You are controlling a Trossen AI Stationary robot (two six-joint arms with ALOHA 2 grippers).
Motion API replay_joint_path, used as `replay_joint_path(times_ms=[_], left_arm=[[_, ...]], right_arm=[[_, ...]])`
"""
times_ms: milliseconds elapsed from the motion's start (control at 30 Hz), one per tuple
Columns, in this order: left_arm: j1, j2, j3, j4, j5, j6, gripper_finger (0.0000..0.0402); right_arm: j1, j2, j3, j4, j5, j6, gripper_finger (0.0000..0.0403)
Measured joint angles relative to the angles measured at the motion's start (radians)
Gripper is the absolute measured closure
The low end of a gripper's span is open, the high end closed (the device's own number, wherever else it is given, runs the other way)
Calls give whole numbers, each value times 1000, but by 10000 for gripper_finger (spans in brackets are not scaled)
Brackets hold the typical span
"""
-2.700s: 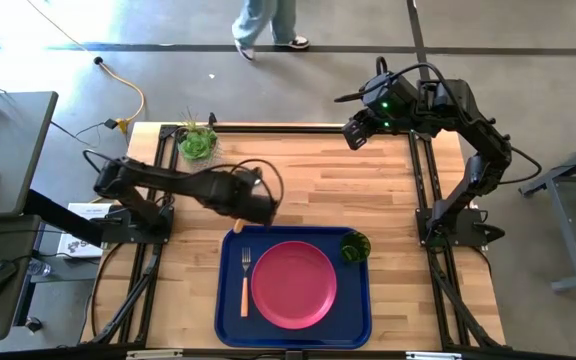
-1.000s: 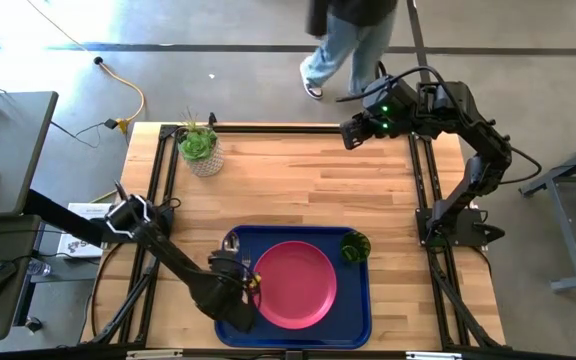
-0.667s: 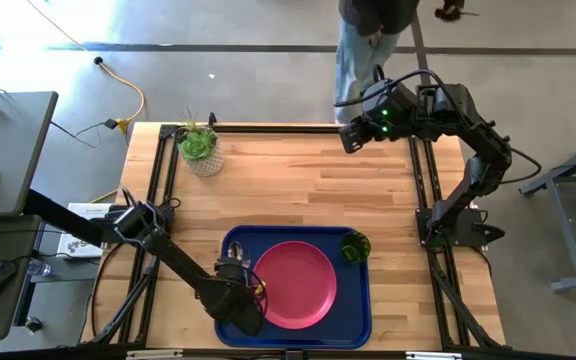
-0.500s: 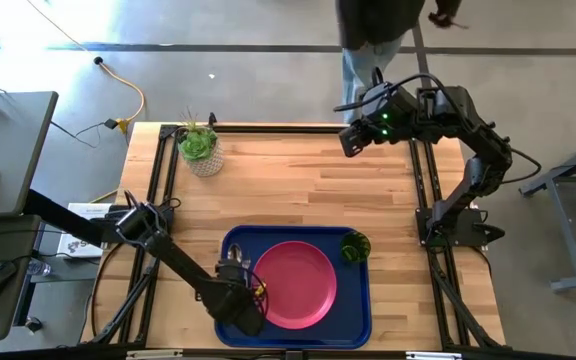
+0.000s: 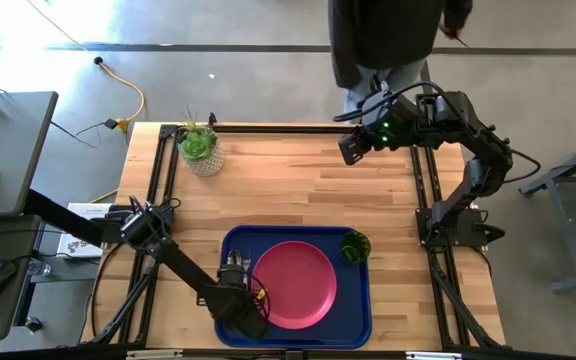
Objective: Pick and place plate/cup/fork/spoon on tray
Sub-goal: Put the orange spoon on the blue tray to the left side of the yellow fork
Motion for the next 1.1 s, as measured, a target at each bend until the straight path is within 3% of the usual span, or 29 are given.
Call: replay_joint_path(times_ms=[1100], left_arm=[[24, 33, -1, 24, 18, 105, 356]], right_arm=[[0, 0, 0, 0, 0, 0, 279]])
